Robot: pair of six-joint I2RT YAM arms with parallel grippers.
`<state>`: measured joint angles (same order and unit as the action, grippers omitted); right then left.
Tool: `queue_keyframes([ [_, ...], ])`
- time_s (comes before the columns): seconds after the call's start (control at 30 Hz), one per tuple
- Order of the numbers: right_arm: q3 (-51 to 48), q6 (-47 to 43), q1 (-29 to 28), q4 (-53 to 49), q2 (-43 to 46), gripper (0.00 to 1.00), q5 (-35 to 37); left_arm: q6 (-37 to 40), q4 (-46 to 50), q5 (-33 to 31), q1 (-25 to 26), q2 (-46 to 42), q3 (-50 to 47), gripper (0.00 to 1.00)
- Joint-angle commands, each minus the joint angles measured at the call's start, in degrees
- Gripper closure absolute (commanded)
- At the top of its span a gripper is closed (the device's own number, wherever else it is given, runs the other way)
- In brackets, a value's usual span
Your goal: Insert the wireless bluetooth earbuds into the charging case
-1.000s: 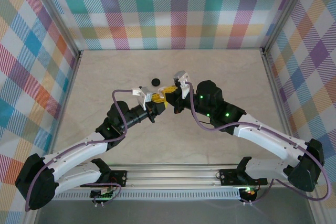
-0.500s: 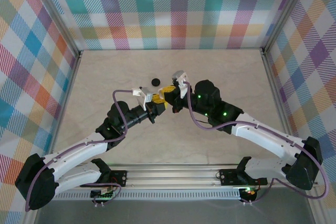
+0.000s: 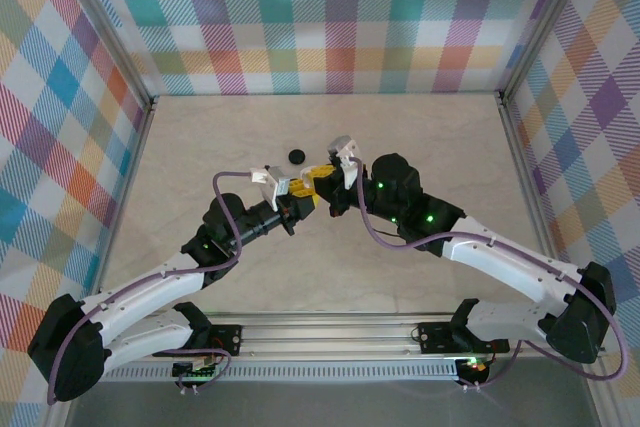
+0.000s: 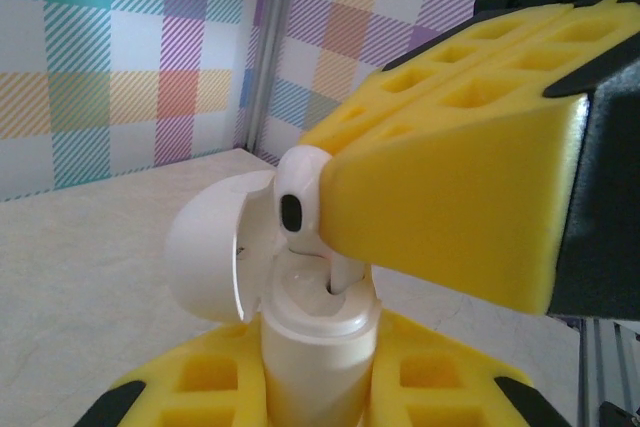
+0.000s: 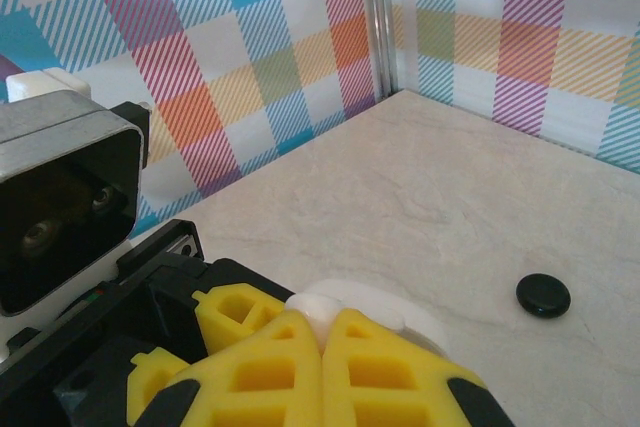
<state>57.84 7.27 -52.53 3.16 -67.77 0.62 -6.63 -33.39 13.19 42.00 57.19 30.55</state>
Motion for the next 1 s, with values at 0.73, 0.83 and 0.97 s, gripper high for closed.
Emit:
queue_keyframes([
  [0.73,-2.8,-0.5,-0.4,2.1,-0.1,0.98,-4.6,-0.1,-3.4,-1.1,0.6,-2.9,0.5,1.0],
  [0.83,-3.1,-1.9,-0.4,0.4,0.1,0.98,-5.3,0.3,-3.2,-1.6,0.6,-3.6,0.3,1.0],
  [0.97,-4.4,-5.9,-0.4,-1.0,1.3,0.98,-6.0,1.1,-2.8,-1.5,0.6,-4.1,0.4,1.0],
])
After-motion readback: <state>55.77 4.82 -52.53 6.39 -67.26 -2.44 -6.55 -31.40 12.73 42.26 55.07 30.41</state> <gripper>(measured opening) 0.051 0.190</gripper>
